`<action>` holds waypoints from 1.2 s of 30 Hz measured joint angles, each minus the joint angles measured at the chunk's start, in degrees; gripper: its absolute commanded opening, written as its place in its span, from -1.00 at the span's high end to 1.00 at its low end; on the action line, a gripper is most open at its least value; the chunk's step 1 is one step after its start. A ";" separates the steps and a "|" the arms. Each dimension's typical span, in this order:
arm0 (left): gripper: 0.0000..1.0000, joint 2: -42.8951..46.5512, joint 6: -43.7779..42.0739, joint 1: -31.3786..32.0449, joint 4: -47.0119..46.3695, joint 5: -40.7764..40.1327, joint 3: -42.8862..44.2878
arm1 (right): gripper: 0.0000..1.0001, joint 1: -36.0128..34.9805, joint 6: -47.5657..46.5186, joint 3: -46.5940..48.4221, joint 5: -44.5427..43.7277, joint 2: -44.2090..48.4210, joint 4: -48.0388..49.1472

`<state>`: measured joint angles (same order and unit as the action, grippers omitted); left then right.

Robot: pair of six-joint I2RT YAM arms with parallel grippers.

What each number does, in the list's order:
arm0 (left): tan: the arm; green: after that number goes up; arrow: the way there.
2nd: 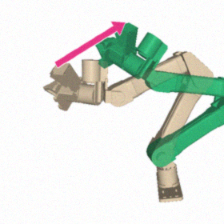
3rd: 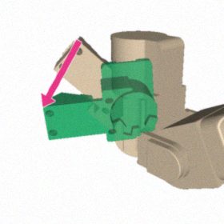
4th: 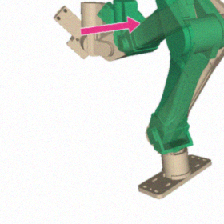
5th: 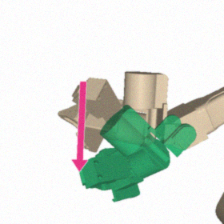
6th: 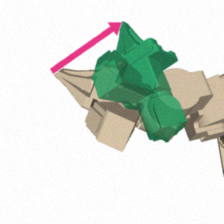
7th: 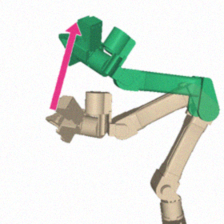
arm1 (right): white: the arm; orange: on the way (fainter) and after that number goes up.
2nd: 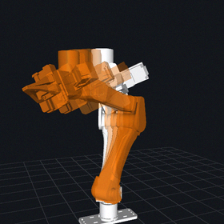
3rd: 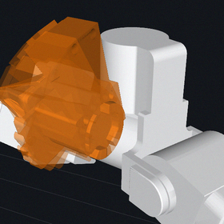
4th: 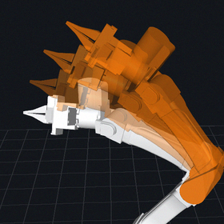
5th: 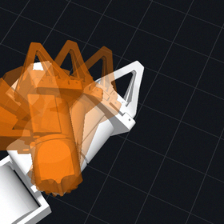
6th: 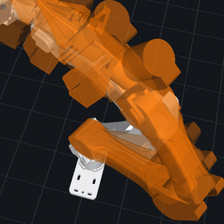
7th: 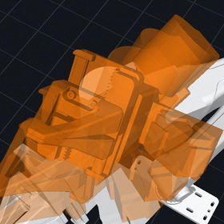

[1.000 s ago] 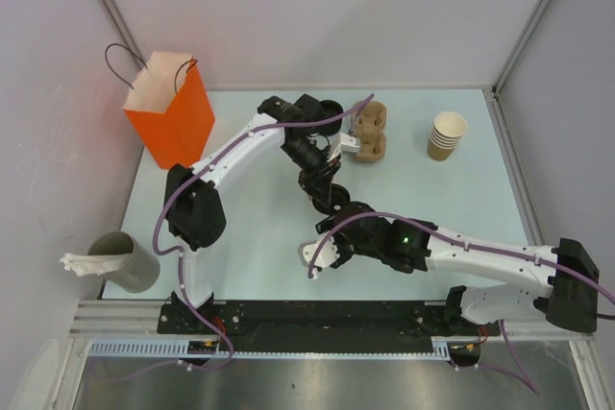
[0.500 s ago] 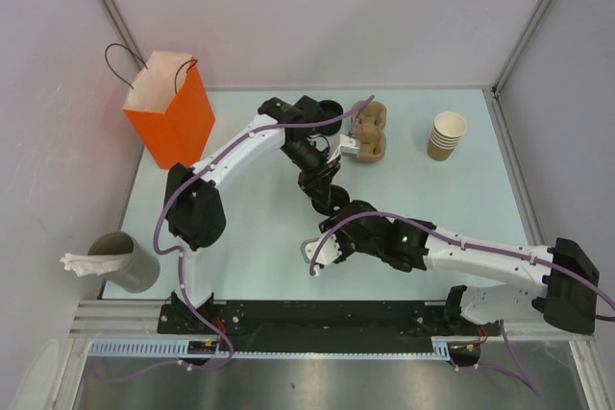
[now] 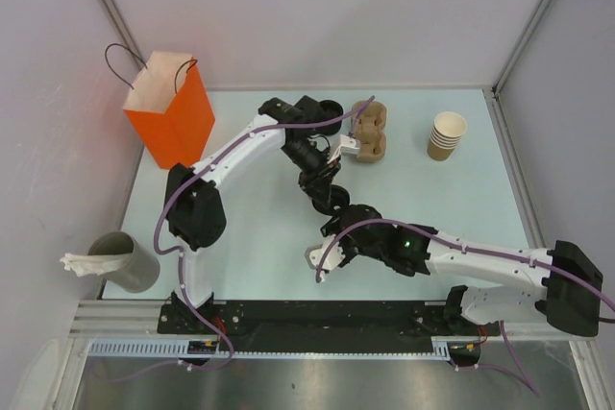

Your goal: Pack the takeout coffee

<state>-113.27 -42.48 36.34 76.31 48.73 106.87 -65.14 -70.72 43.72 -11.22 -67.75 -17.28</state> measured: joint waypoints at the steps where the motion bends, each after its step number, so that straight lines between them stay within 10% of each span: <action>1: 0.66 0.00 -0.02 0.02 -0.15 -0.07 0.00 | -0.09 0.22 -0.44 -0.48 0.02 0.00 0.92; 23: 0.35 0.00 -0.11 0.39 -1.16 -0.13 -0.07 | 0.87 1.38 -5.03 -1.70 -2.45 -1.77 8.17; 33: -0.99 0.17 -1.07 0.37 0.07 0.35 0.24 | 1.00 0.15 -4.85 -1.73 -4.13 -2.45 6.19; 36: -0.99 0.46 -0.96 -0.24 0.59 0.35 1.64 | 1.00 -0.48 -4.24 -1.73 -4.42 -2.43 4.92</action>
<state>-112.81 -43.44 36.10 76.90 49.08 108.51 -65.63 -74.96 42.00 -15.64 -70.17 -12.36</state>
